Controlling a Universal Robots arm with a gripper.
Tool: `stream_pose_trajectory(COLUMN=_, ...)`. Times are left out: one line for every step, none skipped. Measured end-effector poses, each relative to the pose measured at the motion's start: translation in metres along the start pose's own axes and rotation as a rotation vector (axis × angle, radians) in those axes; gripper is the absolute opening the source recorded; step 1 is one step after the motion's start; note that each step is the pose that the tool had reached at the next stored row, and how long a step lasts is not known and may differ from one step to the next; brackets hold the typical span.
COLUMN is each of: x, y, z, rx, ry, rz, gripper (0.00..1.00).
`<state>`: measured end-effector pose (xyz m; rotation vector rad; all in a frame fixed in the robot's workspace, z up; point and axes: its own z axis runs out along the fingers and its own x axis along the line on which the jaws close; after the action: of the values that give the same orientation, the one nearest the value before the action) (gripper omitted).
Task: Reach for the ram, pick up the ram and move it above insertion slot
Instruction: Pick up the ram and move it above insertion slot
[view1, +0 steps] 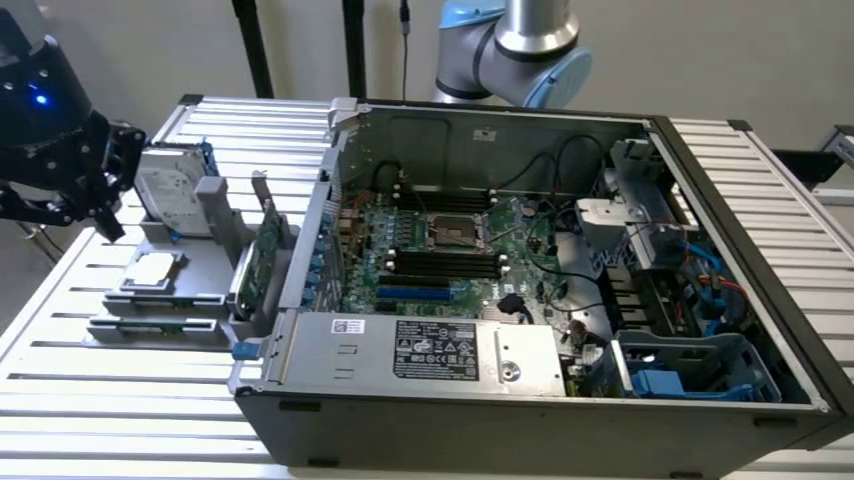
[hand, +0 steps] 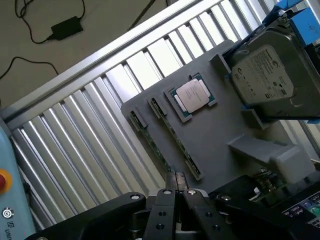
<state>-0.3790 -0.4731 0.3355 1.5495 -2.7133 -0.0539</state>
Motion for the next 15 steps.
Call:
stream_pose_trajectory(x=-0.0001, y=0.0, z=0.0, rx=0.0, ry=0.0007, rz=-0.018, gripper=0.11)
stream_pose_trajectory(x=-0.0002, y=0.0001, z=0.0, rx=-0.0001, ry=0.0014, rz=-0.036, gripper=0.11)
stream_pose_trajectory(x=-0.0003, y=0.0001, z=0.0, rx=-0.0001, ry=0.0021, rz=-0.054, gripper=0.11)
stream_pose_trajectory(x=-0.0005, y=0.0002, z=-0.0001, rx=-0.0003, ry=0.0029, rz=-0.072, gripper=0.11)
stream_pose_trajectory(x=-0.0006, y=0.0003, z=-0.0001, rx=-0.0003, ry=0.0036, rz=-0.09, gripper=0.11)
stream_pose_trajectory(x=-0.0008, y=0.0004, z=0.0, rx=-0.0003, ry=0.0043, rz=-0.109, gripper=0.11)
stream_pose_trajectory(x=-0.0009, y=0.0005, z=0.0, rx=-0.0003, ry=0.0049, rz=-0.128, gripper=0.11)
stream_pose_trajectory(x=-0.0011, y=0.0006, z=0.0, rx=-0.0004, ry=0.0057, rz=-0.145, gripper=0.11)
stream_pose_trajectory(x=-0.0012, y=0.0006, z=0.0001, rx=-0.0004, ry=0.0062, rz=-0.164, gripper=0.11)
stream_pose_trajectory(x=-0.0013, y=0.0007, z=0.0, rx=-0.0005, ry=0.007, rz=-0.181, gripper=0.11)
stream_pose_trajectory(x=-0.0014, y=0.0008, z=0.0001, rx=-0.0005, ry=0.0077, rz=-0.2, gripper=0.11)
stream_pose_trajectory(x=-0.0014, y=0.0008, z=0.0002, rx=-0.0006, ry=0.0084, rz=-0.217, gripper=0.11)
stream_pose_trajectory(x=-0.0014, y=0.0008, z=0.0004, rx=-0.0006, ry=0.009, rz=-0.235, gripper=0.11)
stream_pose_trajectory(x=-0.0014, y=0.0007, z=0.0006, rx=-0.0006, ry=0.0097, rz=-0.253, gripper=0.11)
stream_pose_trajectory(x=-0.0015, y=0.0007, z=0.0009, rx=-0.0007, ry=0.0105, rz=-0.273, gripper=0.11)
